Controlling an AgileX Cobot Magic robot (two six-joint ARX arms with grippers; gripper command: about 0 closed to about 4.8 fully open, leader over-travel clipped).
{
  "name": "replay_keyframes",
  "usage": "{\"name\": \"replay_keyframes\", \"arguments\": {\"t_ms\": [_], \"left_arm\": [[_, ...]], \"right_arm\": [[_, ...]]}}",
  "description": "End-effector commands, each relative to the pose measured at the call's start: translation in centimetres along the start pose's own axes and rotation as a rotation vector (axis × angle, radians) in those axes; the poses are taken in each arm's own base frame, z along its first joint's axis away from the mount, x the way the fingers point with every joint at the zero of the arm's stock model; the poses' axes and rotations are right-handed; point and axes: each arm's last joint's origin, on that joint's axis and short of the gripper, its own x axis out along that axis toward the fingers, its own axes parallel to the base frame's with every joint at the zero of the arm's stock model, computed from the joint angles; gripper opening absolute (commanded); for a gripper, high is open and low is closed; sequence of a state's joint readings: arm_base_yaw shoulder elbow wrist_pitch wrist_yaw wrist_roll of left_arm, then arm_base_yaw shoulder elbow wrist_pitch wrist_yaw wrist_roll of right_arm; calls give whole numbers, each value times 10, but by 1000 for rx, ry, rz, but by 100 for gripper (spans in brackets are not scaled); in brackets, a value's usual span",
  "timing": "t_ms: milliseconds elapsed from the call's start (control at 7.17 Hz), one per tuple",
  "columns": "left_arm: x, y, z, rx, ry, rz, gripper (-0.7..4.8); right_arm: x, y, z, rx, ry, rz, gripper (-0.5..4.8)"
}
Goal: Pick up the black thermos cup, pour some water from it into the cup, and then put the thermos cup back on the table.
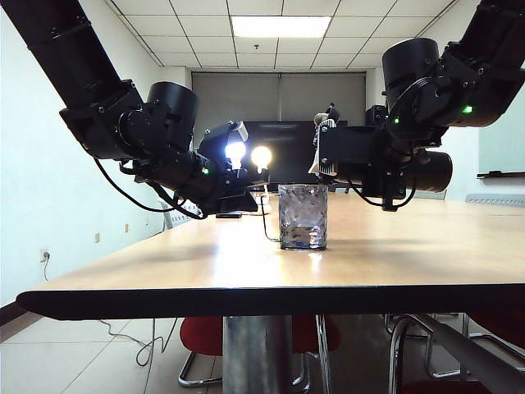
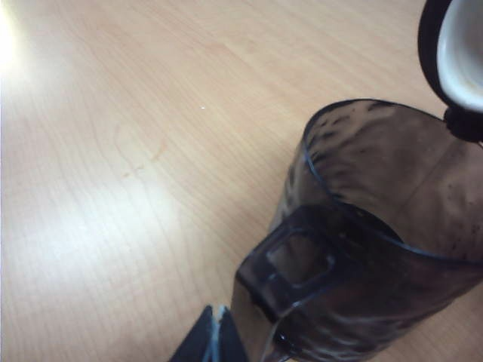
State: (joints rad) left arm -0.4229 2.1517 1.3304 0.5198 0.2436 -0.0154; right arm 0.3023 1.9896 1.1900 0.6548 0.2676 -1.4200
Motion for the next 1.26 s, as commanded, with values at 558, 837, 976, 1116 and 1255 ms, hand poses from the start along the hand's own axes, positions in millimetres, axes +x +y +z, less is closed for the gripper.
{"name": "replay_keyframes", "arguments": {"t_ms": [558, 837, 976, 1116, 1255], "left_arm": [[0, -1, 3, 8, -15, -9, -6], [0, -1, 2, 6, -8, -9, -6], [0, -1, 1, 4, 0, -9, -6], [0, -1, 0, 3, 4, -11, -6], [0, -2, 0, 3, 4, -32, -6]], "right_arm": [[-3, -17, 10, -16, -114, -111, 50], [-2, -17, 9, -15, -108, -112, 51], [-2, -17, 8, -22, -105, -112, 51], [-2, -17, 8, -48, -103, -114, 51], [-2, -17, 7, -115, -72, -118, 51]]}}
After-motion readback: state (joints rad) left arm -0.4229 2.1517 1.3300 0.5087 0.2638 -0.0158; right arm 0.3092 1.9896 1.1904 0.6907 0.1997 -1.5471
